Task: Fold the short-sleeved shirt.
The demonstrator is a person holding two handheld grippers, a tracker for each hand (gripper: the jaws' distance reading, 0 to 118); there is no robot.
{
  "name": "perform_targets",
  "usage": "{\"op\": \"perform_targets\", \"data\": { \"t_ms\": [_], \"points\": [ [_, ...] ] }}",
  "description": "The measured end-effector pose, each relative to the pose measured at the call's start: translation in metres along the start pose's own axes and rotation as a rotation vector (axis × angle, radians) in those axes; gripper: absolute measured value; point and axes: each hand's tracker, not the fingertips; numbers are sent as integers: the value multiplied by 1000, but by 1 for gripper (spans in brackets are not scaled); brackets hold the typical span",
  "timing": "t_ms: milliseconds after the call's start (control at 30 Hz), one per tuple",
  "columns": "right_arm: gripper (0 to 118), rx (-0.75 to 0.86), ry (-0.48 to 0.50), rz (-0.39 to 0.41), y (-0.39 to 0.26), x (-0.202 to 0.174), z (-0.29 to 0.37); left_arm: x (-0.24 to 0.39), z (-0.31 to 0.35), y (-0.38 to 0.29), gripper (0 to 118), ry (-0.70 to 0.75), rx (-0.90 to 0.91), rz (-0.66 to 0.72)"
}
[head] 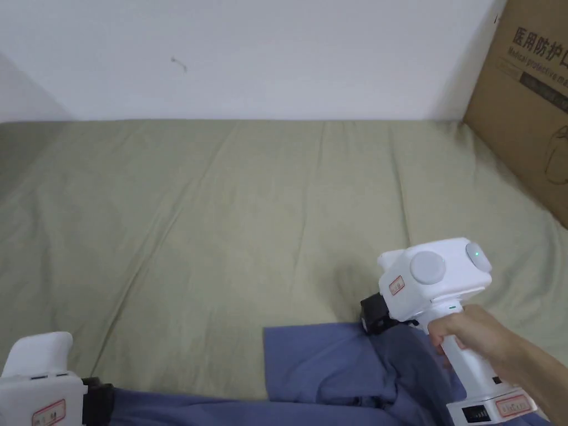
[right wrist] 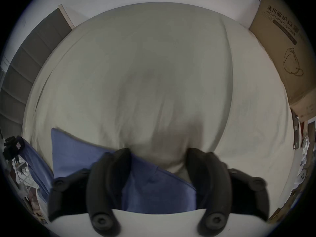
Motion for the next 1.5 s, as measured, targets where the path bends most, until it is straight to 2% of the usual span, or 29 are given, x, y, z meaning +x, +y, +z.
{"op": "perform_targets", "data": {
  "t_ms": [33,67,100,133,167,233,367,400,467,567,700,867,1000,1067,1133,1167,1300,1433,1500],
  "points": [
    [27,9,-53,40,0,-3,3,1,-1,1,6,0,0,-1],
    [2,-2,-144,63,-2,-4,3,3,-1,2,6,2,-3,2],
    [2,-10,-108,47,-4,-1,1,3,2,-1,6,3,2,2],
    [2,-22,-43,-26,-5,2,0,4,4,-1,6,4,6,0],
    [2,-12,-33,-98,-4,6,2,6,6,0,6,5,5,2],
    [2,2,6,-177,-5,12,10,3,14,-1,6,-6,9,3],
    [2,74,70,-230,-7,27,51,0,35,5,6,0,30,-9],
    [2,103,117,-263,-7,34,65,0,41,8,6,-3,44,-3],
    [2,157,123,-308,-8,44,96,0,57,16,6,-12,78,7],
    [2,250,87,-308,-8,59,152,6,89,34,6,16,155,-35],
    [2,378,87,-366,-11,78,233,13,133,66,6,23,250,-45],
    [2,524,-14,-379,-2,100,336,32,188,134,6,88,370,-91],
    [2,653,31,-456,11,113,405,52,231,189,6,114,493,-144],
    [2,690,25,-446,22,115,433,59,253,212,6,131,530,-153],
    [2,693,-27,-407,38,113,465,64,276,232,6,140,581,-116],
    [2,740,-41,-422,43,112,480,65,288,239,6,139,619,-115],
    [2,862,73,-493,60,110,540,74,326,271,6,220,708,-158],
    [2,921,-1,-442,70,90,588,71,358,292,6,194,770,-111],
    [2,949,25,-433,71,84,605,74,370,302,6,242,817,-145]
  ]
}}
